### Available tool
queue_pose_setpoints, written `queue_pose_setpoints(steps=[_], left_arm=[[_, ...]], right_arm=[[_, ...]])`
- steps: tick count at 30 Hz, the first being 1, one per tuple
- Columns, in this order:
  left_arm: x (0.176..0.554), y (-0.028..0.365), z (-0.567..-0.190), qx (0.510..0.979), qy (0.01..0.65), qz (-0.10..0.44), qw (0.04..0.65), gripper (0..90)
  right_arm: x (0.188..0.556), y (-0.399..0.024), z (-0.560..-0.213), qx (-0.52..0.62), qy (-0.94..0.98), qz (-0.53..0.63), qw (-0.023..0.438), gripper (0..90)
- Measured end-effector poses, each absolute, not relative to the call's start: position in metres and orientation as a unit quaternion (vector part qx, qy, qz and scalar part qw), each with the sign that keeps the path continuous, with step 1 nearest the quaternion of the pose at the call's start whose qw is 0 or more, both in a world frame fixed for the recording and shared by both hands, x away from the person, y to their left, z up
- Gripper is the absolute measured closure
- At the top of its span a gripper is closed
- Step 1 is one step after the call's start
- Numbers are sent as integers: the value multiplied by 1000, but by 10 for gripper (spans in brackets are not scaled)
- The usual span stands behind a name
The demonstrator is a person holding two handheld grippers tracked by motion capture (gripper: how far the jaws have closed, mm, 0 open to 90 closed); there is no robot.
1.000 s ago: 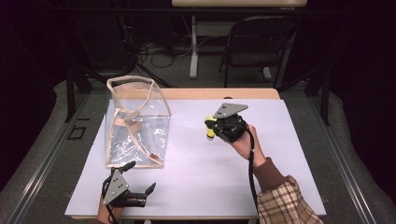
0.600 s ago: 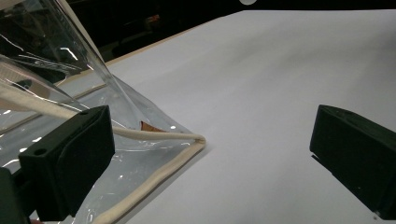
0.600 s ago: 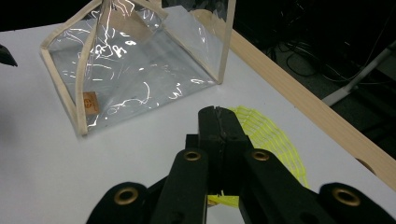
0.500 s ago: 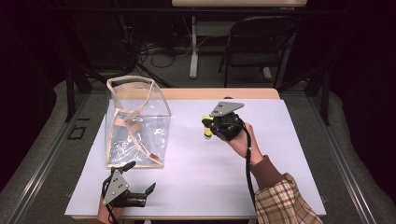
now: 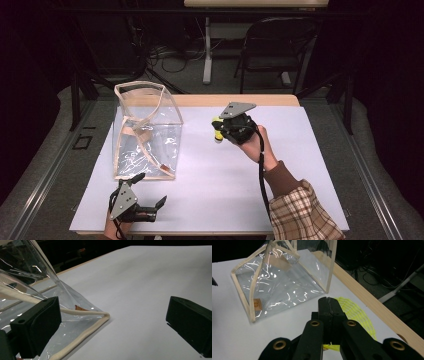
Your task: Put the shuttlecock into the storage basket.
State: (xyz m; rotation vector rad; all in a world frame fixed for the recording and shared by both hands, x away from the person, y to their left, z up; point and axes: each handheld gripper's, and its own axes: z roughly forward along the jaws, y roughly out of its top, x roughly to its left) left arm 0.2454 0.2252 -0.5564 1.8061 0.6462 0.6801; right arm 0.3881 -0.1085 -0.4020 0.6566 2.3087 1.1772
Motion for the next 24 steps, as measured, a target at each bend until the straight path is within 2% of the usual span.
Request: queue_pose_setpoints(steps=[24], left_arm=[[244,230,-558,751,280,283,527,0]], right_arm=[[405,-93,-395,242,837,432,232,900]])
